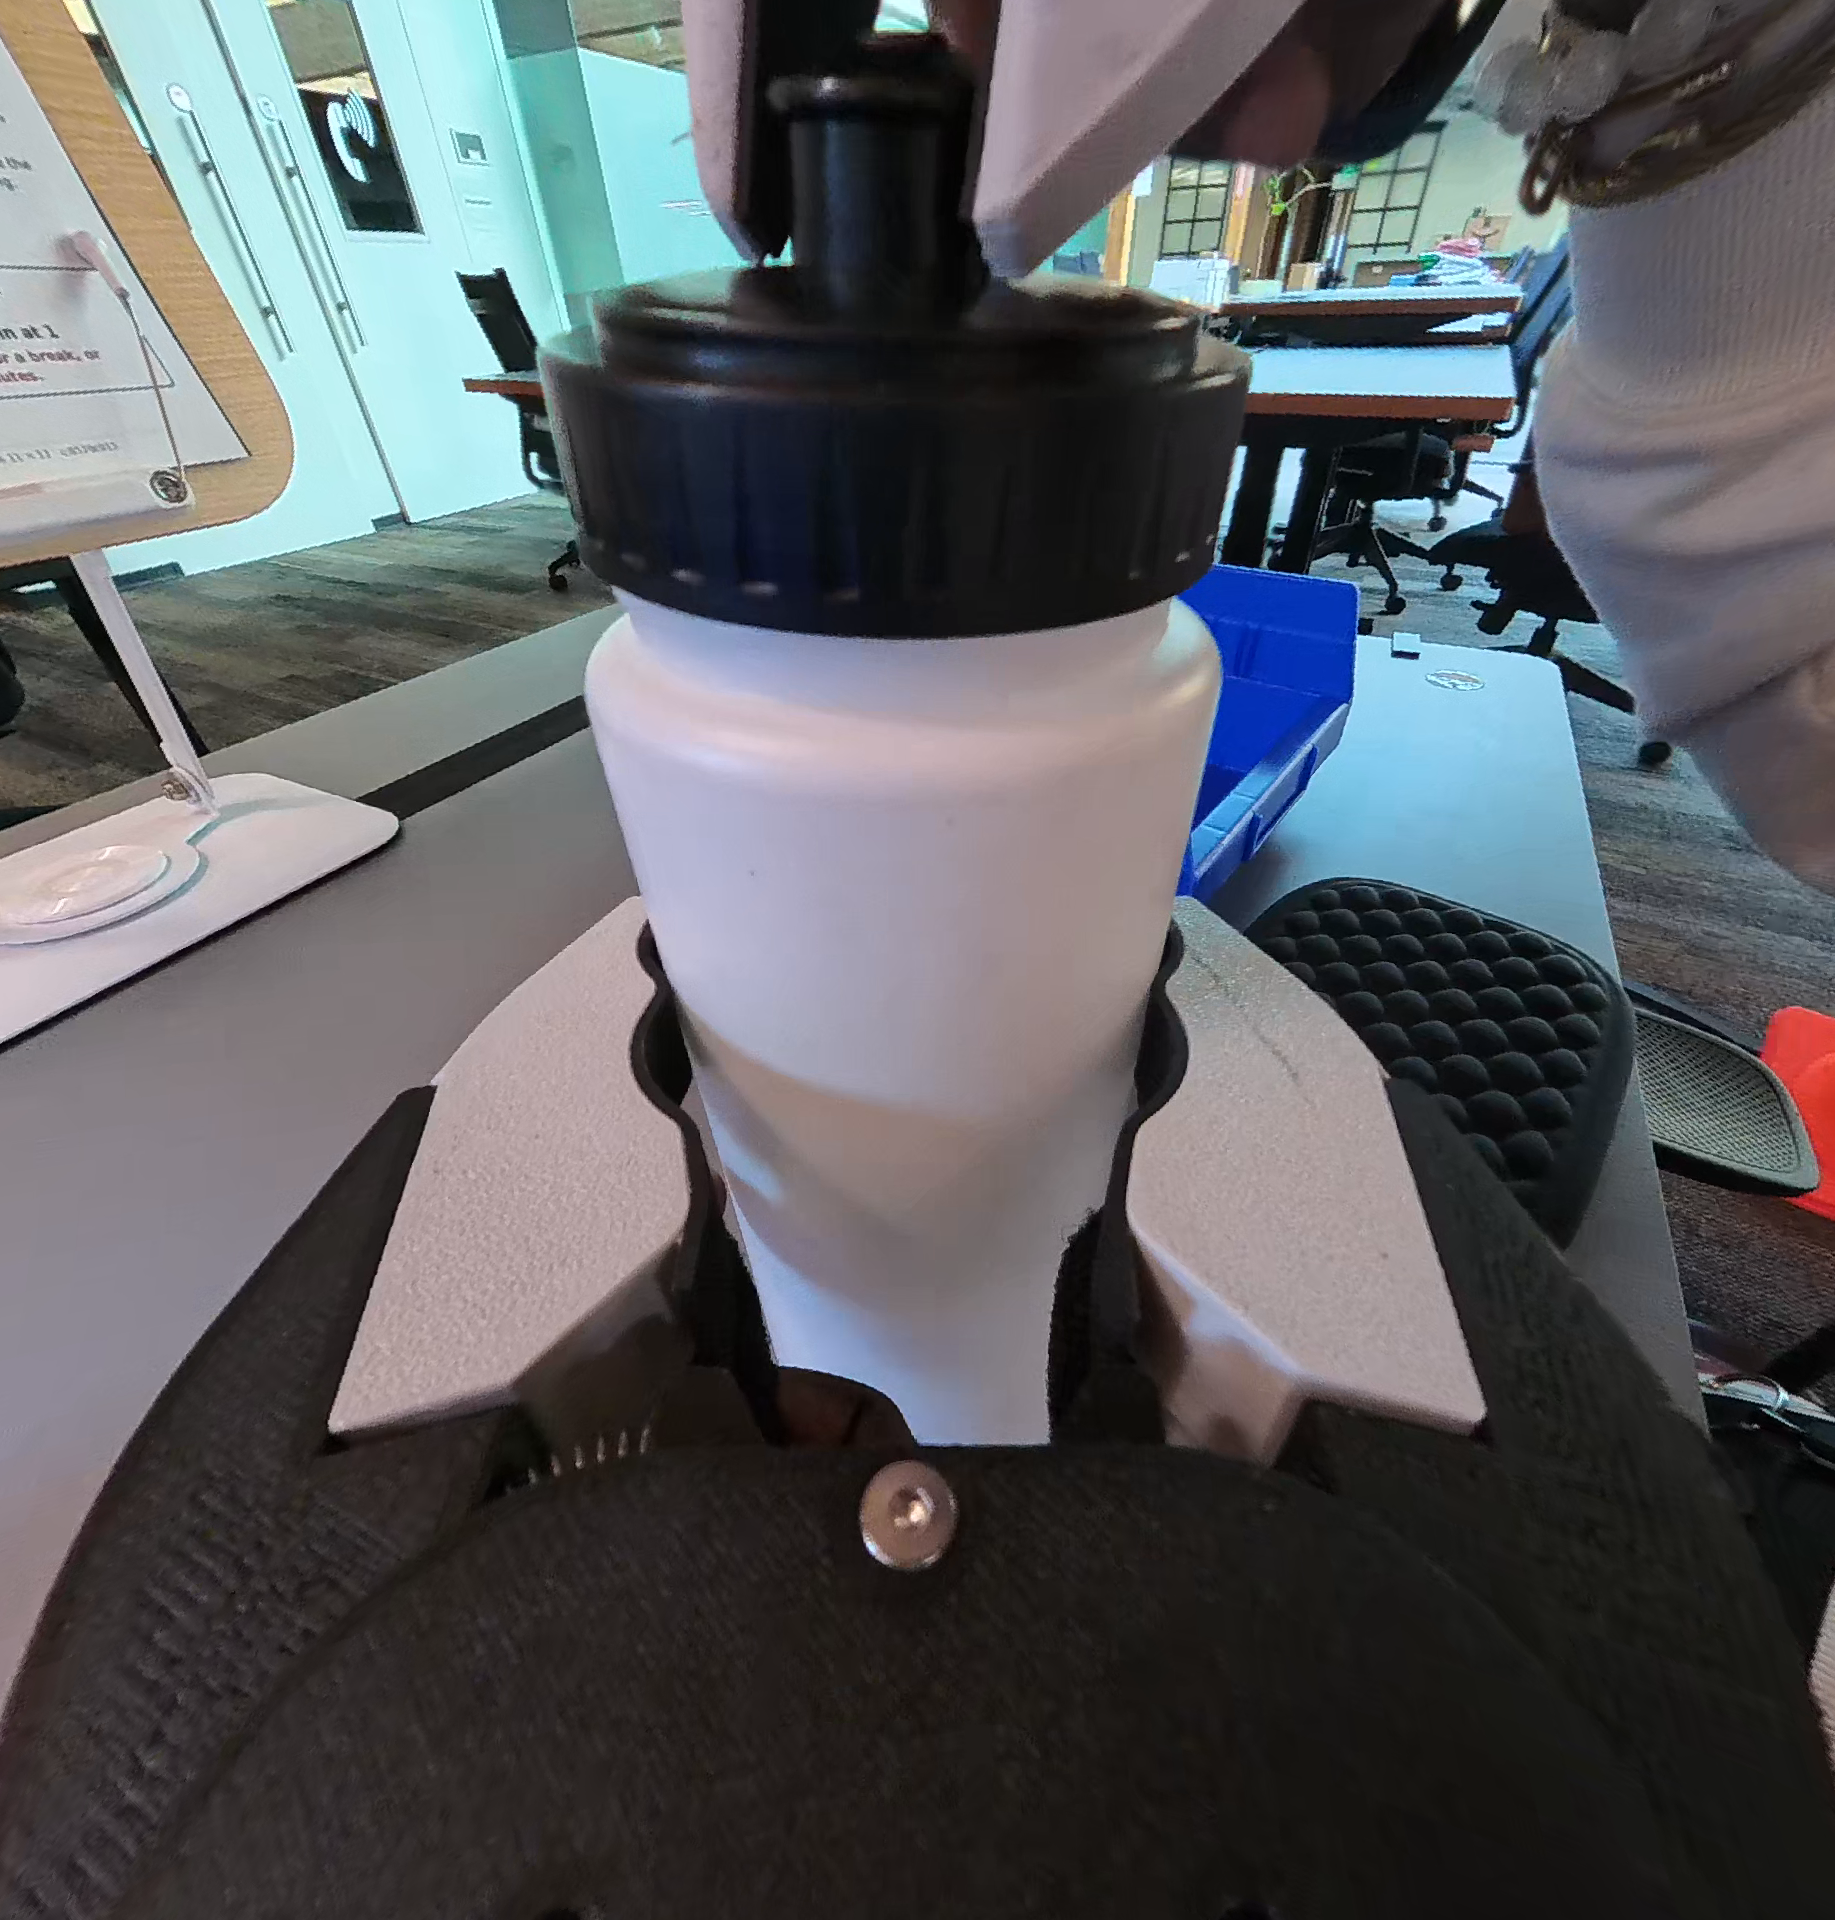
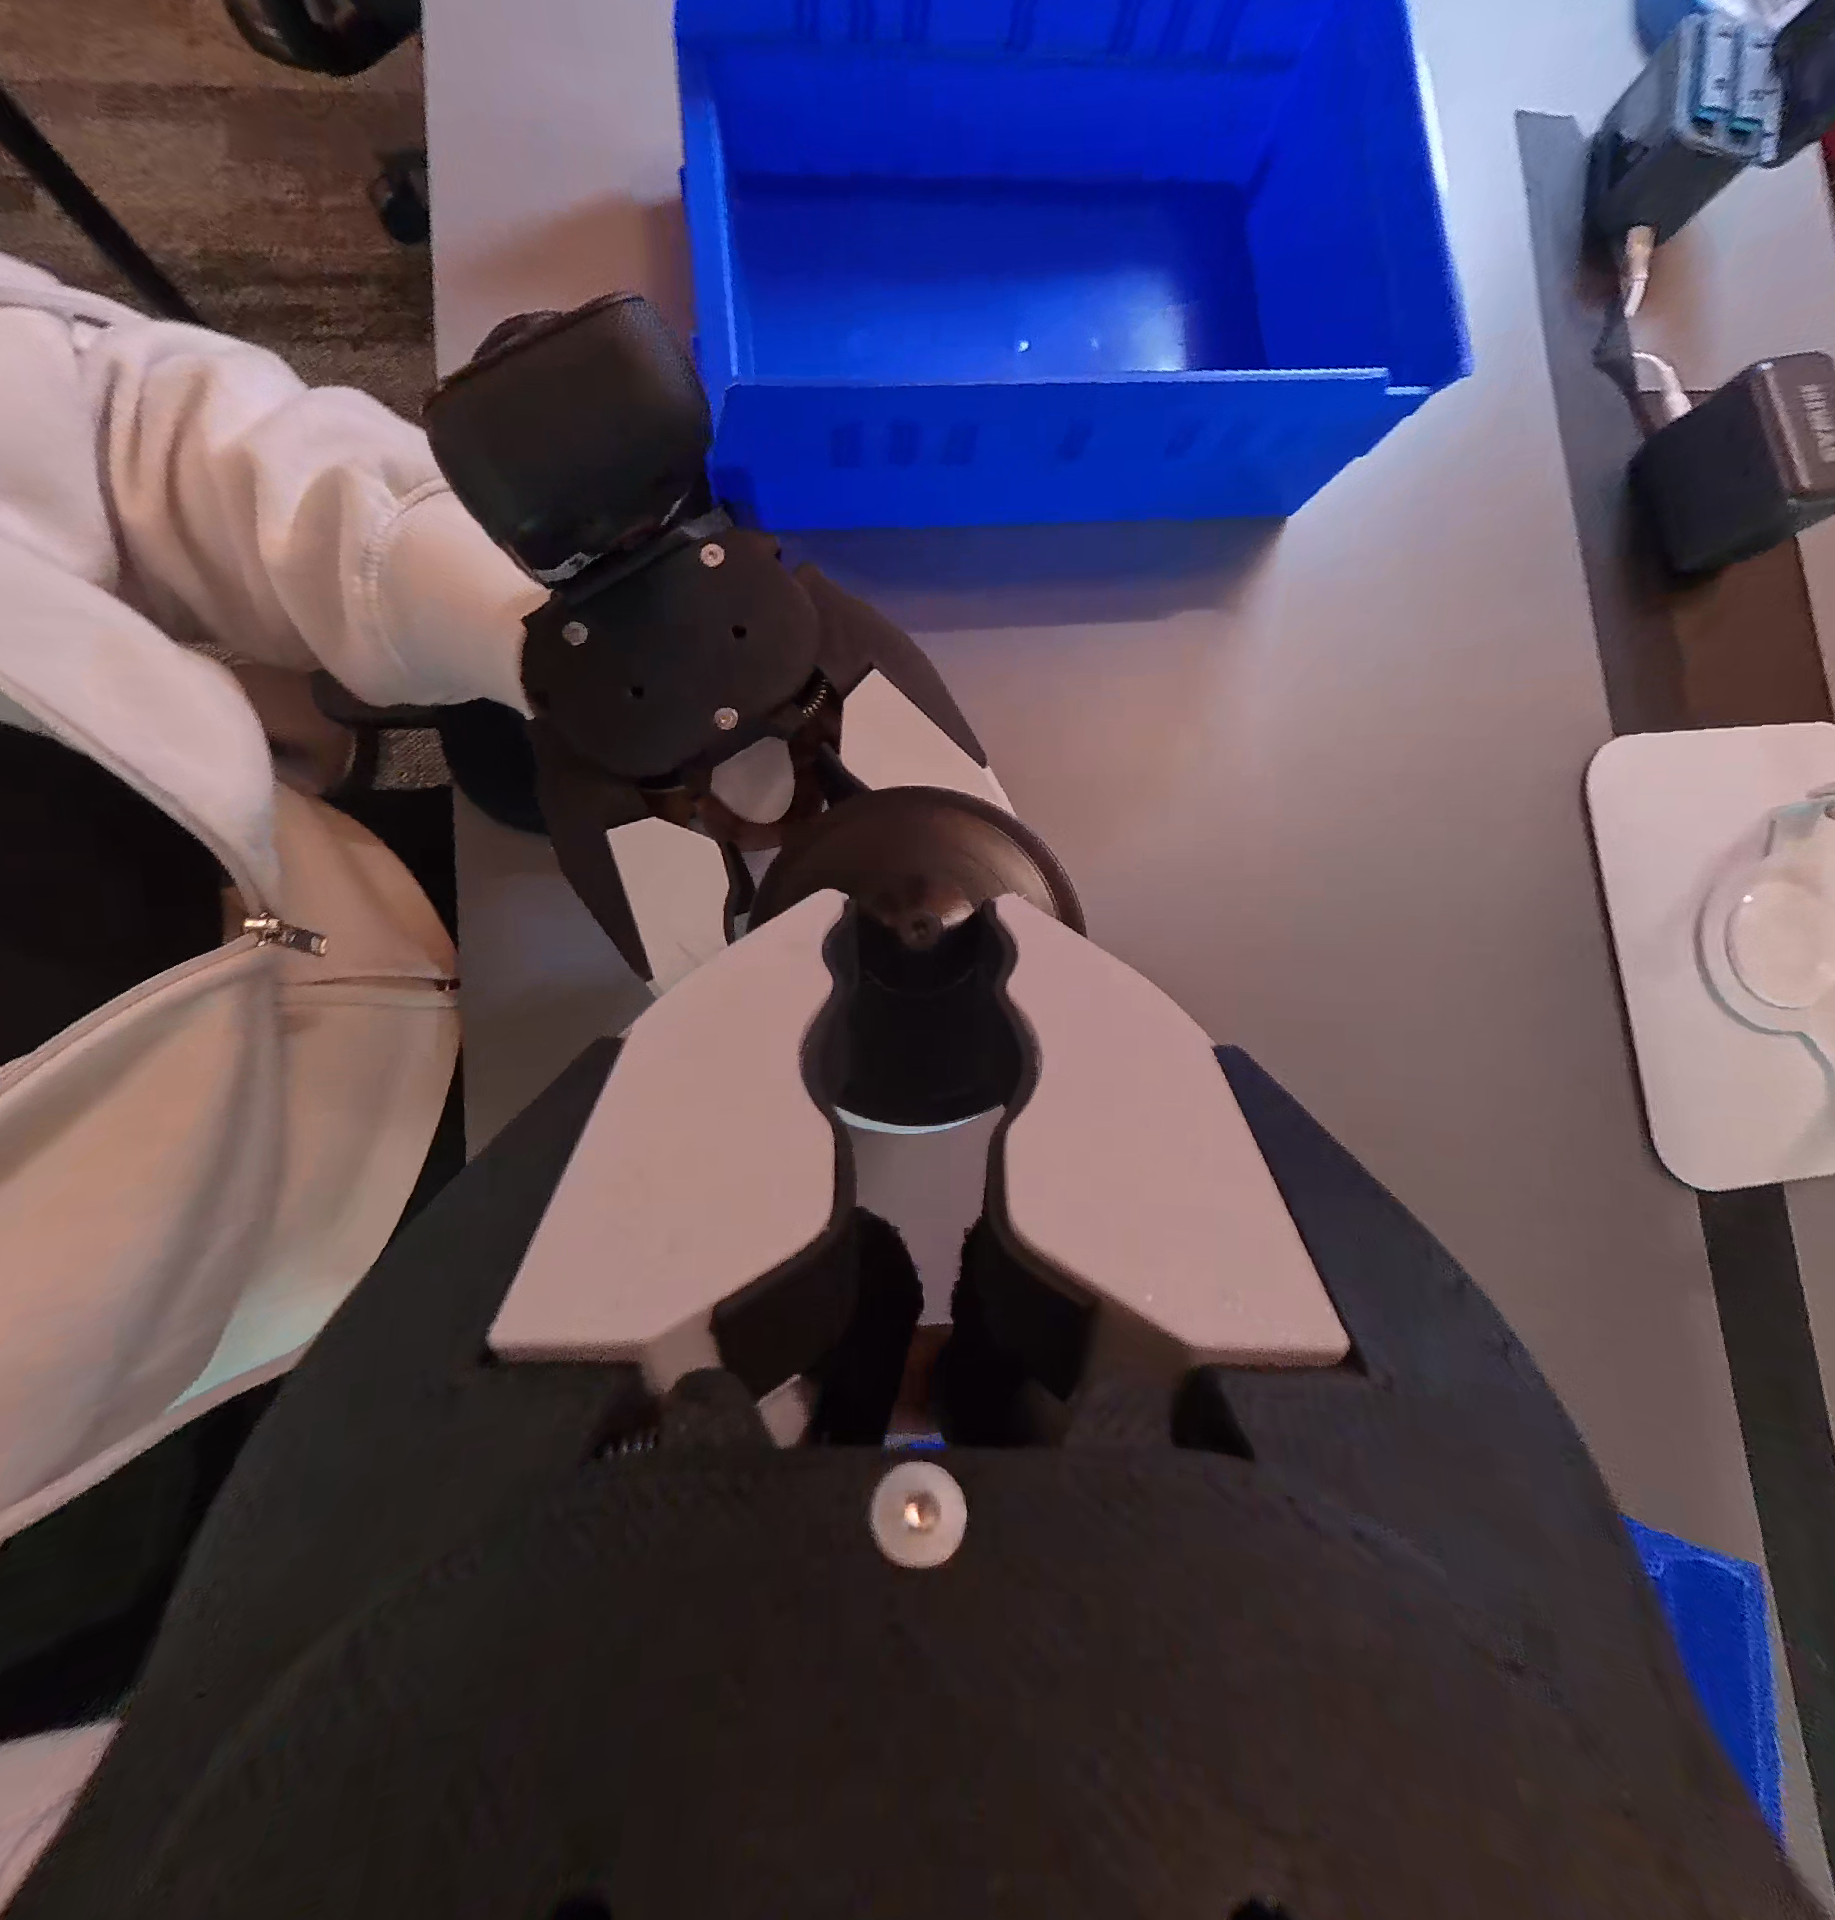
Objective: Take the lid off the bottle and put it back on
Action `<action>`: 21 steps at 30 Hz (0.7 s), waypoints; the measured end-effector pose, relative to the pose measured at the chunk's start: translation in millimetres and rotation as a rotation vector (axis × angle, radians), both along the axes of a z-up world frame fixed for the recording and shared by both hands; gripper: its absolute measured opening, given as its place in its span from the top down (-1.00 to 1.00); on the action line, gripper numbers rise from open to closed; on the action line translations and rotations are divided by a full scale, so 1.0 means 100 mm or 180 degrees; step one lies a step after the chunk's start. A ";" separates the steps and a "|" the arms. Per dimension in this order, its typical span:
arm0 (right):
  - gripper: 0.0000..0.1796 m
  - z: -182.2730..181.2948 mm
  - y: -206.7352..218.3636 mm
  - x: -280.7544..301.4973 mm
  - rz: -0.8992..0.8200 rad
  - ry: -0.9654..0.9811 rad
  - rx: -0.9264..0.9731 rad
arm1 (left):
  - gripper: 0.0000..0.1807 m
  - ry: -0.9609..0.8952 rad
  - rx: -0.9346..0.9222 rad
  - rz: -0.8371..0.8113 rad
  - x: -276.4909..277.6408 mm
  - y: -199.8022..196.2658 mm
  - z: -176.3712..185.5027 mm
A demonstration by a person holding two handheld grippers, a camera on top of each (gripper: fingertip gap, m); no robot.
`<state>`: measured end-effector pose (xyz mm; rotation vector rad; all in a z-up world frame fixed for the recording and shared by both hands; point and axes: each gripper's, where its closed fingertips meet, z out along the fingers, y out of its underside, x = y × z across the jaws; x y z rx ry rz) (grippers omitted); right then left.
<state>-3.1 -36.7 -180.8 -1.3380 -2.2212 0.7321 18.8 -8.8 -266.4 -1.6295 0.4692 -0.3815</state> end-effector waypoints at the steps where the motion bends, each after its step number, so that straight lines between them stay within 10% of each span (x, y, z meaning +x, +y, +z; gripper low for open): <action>1: 0.74 0.00 0.00 0.00 0.0007 0.0054 0.0033 | 0.05 0.0002 0.0002 -0.0017 0.00 0.00 0.00; 3: 0.66 0.03 0.00 0.00 0.0259 0.0299 0.0190 | 0.05 0.0002 0.0014 -0.0054 0.01 -0.01 0.00; 6: 0.00 0.06 -0.02 0.05 0.0506 0.0591 -0.0003 | 0.05 -0.0013 0.0030 -0.0071 0.01 -0.01 0.00; 15: 0.19 -0.10 -0.08 -0.10 0.0444 0.1290 -0.0637 | 0.05 -0.0039 0.0051 -0.0077 0.00 -0.03 0.01; 21: 0.19 -0.08 0.04 -0.13 -0.0807 0.1800 -0.0487 | 0.05 0.0000 0.0011 0.0163 -0.02 0.02 0.00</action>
